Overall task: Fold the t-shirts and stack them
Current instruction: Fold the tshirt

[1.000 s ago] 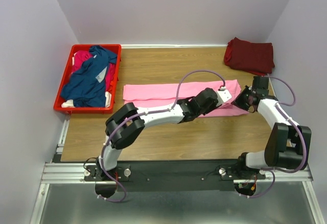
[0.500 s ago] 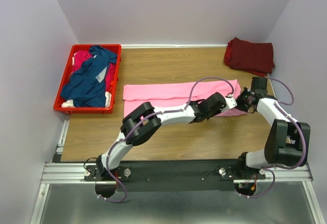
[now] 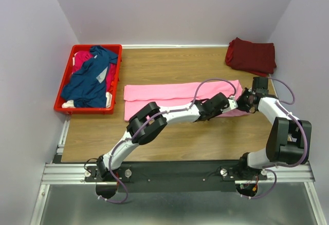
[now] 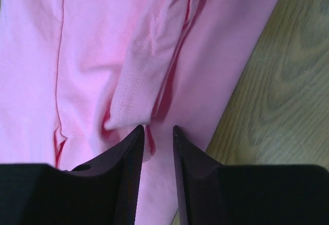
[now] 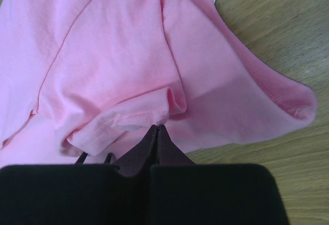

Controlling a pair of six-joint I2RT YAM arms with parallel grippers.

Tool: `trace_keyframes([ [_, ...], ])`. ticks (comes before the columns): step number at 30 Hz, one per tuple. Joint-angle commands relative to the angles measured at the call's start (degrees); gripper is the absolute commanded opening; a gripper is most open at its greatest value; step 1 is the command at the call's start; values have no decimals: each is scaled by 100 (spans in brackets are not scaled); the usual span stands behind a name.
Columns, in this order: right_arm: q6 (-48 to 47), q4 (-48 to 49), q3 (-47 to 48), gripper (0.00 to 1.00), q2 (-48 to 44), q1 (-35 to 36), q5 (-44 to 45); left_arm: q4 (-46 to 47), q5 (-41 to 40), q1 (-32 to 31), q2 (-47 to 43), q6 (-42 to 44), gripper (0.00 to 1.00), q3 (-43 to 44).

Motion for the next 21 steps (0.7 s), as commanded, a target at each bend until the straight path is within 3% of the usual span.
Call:
trace_keyframes([
  [1, -99, -161, 166, 5, 63, -45, -15, -316, -224, 56, 152, 3, 36, 180],
  [11, -117, -188, 201, 5, 89, -45, 11, -624, -252, 108, 126, -5, 35, 321],
  [15, -108, -205, 227, 5, 89, -45, 20, -677, -85, 108, 196, -32, 27, 312],
  [21, -117, -214, 227, 5, 98, -45, 11, -712, -260, 108, 319, -84, 30, 312],
])
